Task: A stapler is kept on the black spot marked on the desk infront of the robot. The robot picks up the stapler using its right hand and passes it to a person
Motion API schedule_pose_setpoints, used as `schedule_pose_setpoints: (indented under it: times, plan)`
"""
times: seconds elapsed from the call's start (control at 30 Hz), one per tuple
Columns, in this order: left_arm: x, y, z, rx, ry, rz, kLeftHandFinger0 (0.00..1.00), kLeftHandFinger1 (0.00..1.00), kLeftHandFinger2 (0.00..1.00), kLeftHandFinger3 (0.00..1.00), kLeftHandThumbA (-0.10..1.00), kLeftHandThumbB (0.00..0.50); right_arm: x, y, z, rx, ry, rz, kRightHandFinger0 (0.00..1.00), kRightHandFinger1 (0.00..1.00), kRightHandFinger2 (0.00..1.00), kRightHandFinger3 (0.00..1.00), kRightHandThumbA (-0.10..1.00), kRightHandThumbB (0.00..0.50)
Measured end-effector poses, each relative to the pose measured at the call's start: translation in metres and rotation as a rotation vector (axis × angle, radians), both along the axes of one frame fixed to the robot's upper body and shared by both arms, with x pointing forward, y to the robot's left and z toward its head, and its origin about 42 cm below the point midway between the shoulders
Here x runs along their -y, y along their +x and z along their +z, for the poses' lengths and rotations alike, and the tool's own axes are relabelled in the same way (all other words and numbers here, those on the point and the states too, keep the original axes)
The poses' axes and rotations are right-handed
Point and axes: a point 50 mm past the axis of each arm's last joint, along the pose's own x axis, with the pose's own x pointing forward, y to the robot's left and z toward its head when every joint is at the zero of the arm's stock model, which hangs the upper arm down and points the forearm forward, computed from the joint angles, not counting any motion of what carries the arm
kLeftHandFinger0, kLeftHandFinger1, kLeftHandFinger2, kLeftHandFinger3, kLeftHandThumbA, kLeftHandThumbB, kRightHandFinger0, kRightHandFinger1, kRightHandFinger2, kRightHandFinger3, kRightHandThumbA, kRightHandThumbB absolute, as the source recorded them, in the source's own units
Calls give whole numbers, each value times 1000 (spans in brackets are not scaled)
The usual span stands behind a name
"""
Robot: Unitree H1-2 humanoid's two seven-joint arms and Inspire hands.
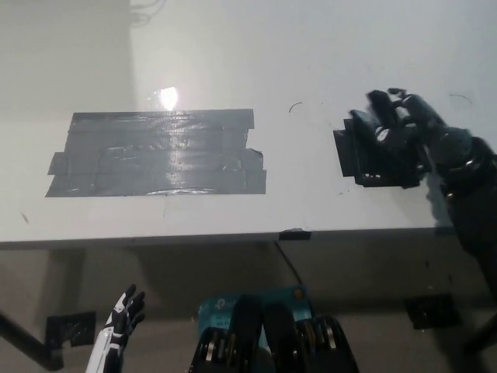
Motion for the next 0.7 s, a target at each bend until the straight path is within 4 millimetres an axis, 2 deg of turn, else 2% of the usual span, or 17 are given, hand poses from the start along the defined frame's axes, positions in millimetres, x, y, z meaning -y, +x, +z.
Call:
schedule_pose_setpoints:
  times: [0.07, 0.1, 0.13, 0.2, 0.23, 0.27, 0.3, 0.33, 0.37, 0.4, 0.43, 0.47, 0.53, 0.57, 0.7]
  plan:
    - [0, 1, 0, 0, 0, 0, 1000, 1000, 1000, 1000, 1000, 469, 8, 0, 2, -3, 86, -31, 0, 348, 884, 1000, -100, 174]
    - [0, 1, 0, -1, 0, 0, 1000, 1000, 1000, 1000, 1000, 469, 12, 0, 1, -7, 152, -55, 0, 348, 884, 1000, -100, 174]
    - [0, 1, 0, -2, -1, 0, 1000, 1000, 1000, 1000, 1000, 469, 14, 0, 1, -10, 183, -65, 0, 203, 769, 1000, -100, 159]
    - [1, 1, 0, -3, -2, 0, 1000, 1000, 1000, 1000, 1000, 473, 18, -1, -1, -18, 268, -90, 0, 139, 693, 988, -100, 110]
    - [1, 1, -1, -3, -2, 0, 1000, 1000, 1000, 1000, 1000, 479, 20, -1, -4, -26, 313, -102, 0, 113, 654, 880, -100, 125]
    - [1, 1, -1, -4, -3, 0, 1000, 1000, 1000, 1000, 1000, 476, 21, -2, -6, -38, 361, -112, 0, 109, 644, 814, -100, 128]
    - [1, 1, -1, -4, -3, 0, 1000, 1000, 1000, 1000, 1000, 470, 21, -2, -6, -38, 361, -112, 0, 84, 604, 760, -100, 98]
    - [1, 1, -1, -5, -3, 0, 1000, 1000, 1000, 1000, 1000, 465, 22, -2, -10, -51, 424, -120, 0, 78, 594, 722, -100, 90]
    - [1, 1, -1, -6, -3, 0, 1000, 1000, 1000, 1000, 1000, 463, 22, -2, -10, -53, 439, -121, 0, 79, 595, 797, -100, 102]
    - [1, 1, -1, -7, -4, 0, 1000, 1000, 1000, 1000, 1000, 463, 21, -3, -11, -56, 472, -121, 0, 84, 608, 792, -100, 105]
    - [1, 1, -1, -7, -4, 0, 1000, 1000, 1000, 1000, 1000, 469, 21, -3, -11, -57, 499, -120, 0, 109, 648, 900, -100, 130]
    - [2, 1, -1, -7, -4, 0, 1000, 1000, 1000, 1000, 1000, 467, 21, -3, -11, -58, 516, -119, 0, 120, 656, 725, -100, 153]
    - [2, 1, -1, -8, -4, 1, 1000, 1000, 1000, 1000, 1000, 459, 20, -3, -12, -62, 563, -118, 0, 150, 694, 533, -100, 151]
    - [2, 1, -1, -8, -4, 1, 1000, 1000, 1000, 1000, 1000, 457, 19, -4, -12, -65, 588, -116, 0, 158, 701, 512, -100, 153]
    - [2, 1, -1, -10, -5, 1, 1000, 1000, 1000, 1000, 1000, 448, 17, -5, -14, -72, 644, -113, 0, 195, 715, 672, -100, 125]
